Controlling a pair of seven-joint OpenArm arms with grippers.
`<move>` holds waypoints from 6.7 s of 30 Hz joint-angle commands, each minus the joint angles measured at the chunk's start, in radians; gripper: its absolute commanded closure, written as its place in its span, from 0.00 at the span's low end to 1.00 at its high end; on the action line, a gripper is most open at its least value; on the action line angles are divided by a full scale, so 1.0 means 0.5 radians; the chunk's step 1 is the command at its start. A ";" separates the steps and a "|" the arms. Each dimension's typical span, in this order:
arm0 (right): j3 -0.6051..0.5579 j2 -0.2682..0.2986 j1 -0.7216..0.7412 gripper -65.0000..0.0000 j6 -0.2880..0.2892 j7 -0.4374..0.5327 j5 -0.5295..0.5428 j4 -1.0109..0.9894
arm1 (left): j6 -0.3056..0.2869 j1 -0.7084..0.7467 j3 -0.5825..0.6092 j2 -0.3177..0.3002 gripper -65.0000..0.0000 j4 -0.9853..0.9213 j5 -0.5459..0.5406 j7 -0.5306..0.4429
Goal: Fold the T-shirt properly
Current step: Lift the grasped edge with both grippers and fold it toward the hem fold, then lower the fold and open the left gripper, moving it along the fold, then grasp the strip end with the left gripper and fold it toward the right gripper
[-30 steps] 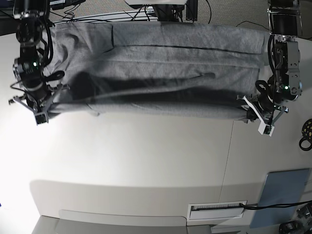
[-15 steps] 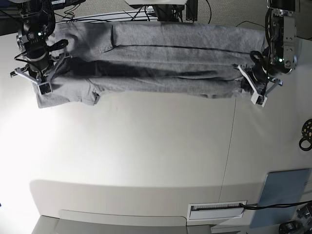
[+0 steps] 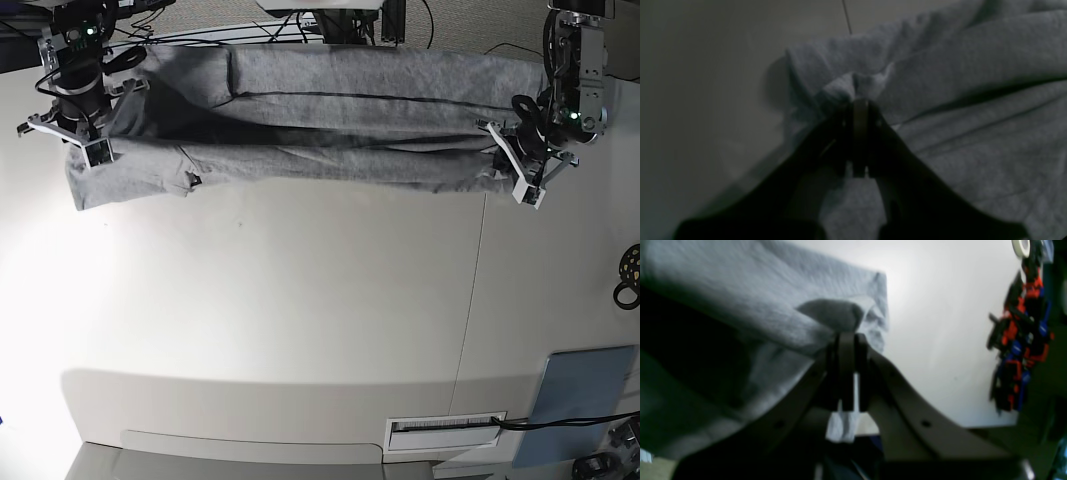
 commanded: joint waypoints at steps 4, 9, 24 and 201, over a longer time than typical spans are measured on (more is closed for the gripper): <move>0.022 0.027 -0.051 1.00 -0.026 -0.018 -0.089 0.041 | 0.006 -0.010 -0.018 -0.134 1.00 0.034 0.004 0.002; 0.022 0.027 -0.071 1.00 -0.025 -0.040 -0.089 0.041 | 0.005 -0.010 -0.018 -0.251 1.00 0.062 -0.085 0.010; 0.022 0.027 -0.072 1.00 -0.023 -0.179 -0.185 0.041 | -0.057 -0.009 -0.018 -0.260 1.00 0.278 -0.101 0.304; 0.021 -0.029 -0.125 0.85 -0.023 0.153 0.258 0.037 | 0.222 0.045 0.813 0.880 1.00 0.617 -0.293 0.155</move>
